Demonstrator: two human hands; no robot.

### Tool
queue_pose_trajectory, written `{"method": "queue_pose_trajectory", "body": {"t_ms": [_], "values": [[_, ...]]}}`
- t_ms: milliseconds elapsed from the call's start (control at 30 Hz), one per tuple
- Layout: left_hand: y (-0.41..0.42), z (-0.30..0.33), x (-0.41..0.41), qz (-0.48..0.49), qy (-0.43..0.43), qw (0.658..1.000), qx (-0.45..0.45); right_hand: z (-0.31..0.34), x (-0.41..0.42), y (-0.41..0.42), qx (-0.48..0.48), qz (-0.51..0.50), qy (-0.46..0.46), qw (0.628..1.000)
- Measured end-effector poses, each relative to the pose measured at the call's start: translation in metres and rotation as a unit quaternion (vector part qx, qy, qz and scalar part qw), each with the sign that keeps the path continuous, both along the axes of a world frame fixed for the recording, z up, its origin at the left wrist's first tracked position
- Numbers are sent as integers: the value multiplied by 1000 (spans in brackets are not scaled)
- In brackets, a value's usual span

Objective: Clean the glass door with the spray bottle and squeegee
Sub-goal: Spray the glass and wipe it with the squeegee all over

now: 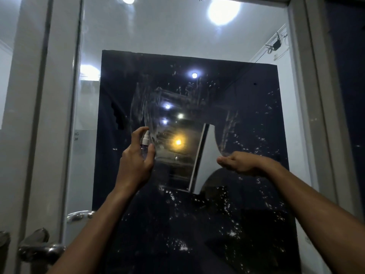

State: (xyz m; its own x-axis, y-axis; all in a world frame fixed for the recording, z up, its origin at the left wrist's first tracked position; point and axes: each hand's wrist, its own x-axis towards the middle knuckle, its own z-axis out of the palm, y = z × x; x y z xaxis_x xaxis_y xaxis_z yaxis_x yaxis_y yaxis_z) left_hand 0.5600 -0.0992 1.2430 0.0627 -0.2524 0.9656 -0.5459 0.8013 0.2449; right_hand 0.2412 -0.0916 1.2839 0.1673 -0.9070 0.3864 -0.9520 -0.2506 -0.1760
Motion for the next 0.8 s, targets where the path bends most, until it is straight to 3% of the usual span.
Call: {"method": "queue_pose_trajectory", "body": {"t_ms": [200, 300, 400, 533, 633, 700, 800], "values": [[3, -3, -6, -11, -3, 1000, 9, -15, -41, 8, 6, -35, -34, 999], [5, -3, -5, -2, -4, 1000, 7, -20, -42, 16, -46, -18, -22, 999], [7, 0, -1, 3, -10, 1000, 1, -27, -30, 25, -129, 46, -92, 986], [8, 7, 4, 23, -8, 1000, -9, -20, 17, 23, -201, 147, -286, 925], [9, 13, 7, 32, -12, 999, -15, 2, 67, 17, -155, 204, -517, 817], [8, 15, 8, 37, -16, 999, -20, 15, 91, 11, -147, 194, -570, 785], [5, 15, 11, 37, -14, 999, -23, 17, 108, -1, -142, 148, -590, 781]]}}
